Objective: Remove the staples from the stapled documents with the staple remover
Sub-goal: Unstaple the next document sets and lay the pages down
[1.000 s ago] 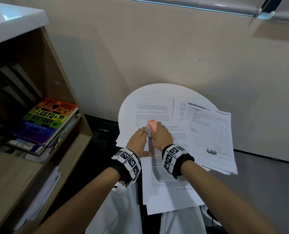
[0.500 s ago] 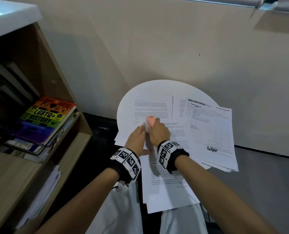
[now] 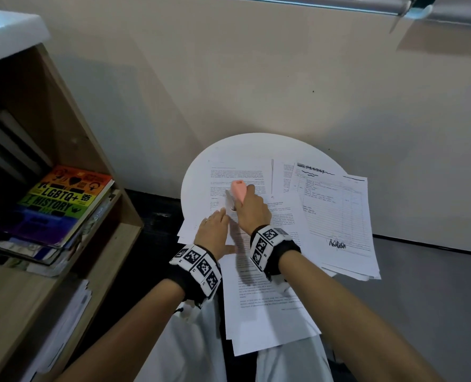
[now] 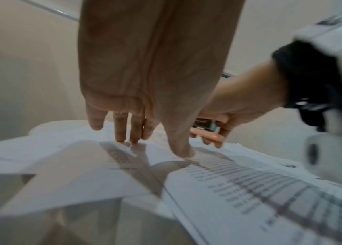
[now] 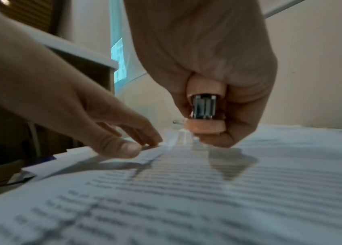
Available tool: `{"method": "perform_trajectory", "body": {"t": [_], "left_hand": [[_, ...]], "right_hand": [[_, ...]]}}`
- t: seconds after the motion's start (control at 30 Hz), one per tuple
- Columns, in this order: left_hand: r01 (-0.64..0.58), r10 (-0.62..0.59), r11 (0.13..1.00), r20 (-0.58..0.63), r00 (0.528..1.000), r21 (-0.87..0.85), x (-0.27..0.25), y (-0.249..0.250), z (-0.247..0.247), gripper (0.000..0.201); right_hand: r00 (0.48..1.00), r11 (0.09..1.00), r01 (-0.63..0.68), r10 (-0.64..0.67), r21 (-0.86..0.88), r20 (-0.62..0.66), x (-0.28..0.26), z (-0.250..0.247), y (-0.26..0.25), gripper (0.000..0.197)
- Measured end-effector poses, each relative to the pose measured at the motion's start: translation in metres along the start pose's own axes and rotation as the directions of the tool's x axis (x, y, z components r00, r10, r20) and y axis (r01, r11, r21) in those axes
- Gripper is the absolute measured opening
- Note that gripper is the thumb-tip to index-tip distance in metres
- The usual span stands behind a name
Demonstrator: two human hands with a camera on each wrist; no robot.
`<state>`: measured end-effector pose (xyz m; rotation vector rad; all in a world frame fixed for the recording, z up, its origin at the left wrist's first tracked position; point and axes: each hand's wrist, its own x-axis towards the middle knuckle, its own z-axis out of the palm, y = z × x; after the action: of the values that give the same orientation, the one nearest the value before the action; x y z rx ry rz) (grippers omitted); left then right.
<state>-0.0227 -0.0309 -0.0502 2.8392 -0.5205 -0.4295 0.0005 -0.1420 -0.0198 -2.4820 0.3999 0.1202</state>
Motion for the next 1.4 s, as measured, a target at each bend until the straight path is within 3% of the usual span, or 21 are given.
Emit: {"method": "perform_trajectory", "body": {"t": [0.27, 0.4, 0.7, 0.93, 1.2, 1.4], "left_hand": [[0.120, -0.112, 0.981, -0.058, 0.992, 0.153, 0.025, 0.024, -0.016, 0.069], [0.116, -0.117, 0.991, 0.016, 0.993, 0.064, 0.030, 0.041, -0.004, 0.067], [-0.182, 0.173, 0.981, 0.124, 0.977, 0.068, 0.037, 0.071, 0.012, 0.068], [-0.177, 0.176, 0.984, 0.117, 0.977, -0.007, 0.048, 0.077, 0.003, 0.080], [-0.199, 0.196, 0.980, 0.098, 0.976, 0.022, 0.049, 0.073, 0.006, 0.074], [-0.217, 0.215, 0.976, 0.092, 0.972, 0.014, 0.056, 0.072, 0.011, 0.073]], "right_hand": [[0.992, 0.992, -0.103, 0.108, 0.078, -0.059, -0.011, -0.043, 0.087, 0.043], [0.990, 0.991, -0.136, 0.136, 0.002, -0.033, -0.010, -0.054, 0.105, 0.042], [0.986, 0.979, -0.169, 0.168, -0.112, -0.023, -0.011, -0.055, 0.105, 0.037], [0.991, 0.973, -0.131, 0.130, -0.193, -0.017, -0.003, -0.053, 0.091, 0.039], [0.983, 0.974, -0.180, 0.174, -0.135, -0.056, 0.001, -0.040, 0.088, 0.042], [0.997, 0.962, -0.006, -0.015, -0.273, -0.075, 0.011, -0.043, 0.098, 0.039]]}}
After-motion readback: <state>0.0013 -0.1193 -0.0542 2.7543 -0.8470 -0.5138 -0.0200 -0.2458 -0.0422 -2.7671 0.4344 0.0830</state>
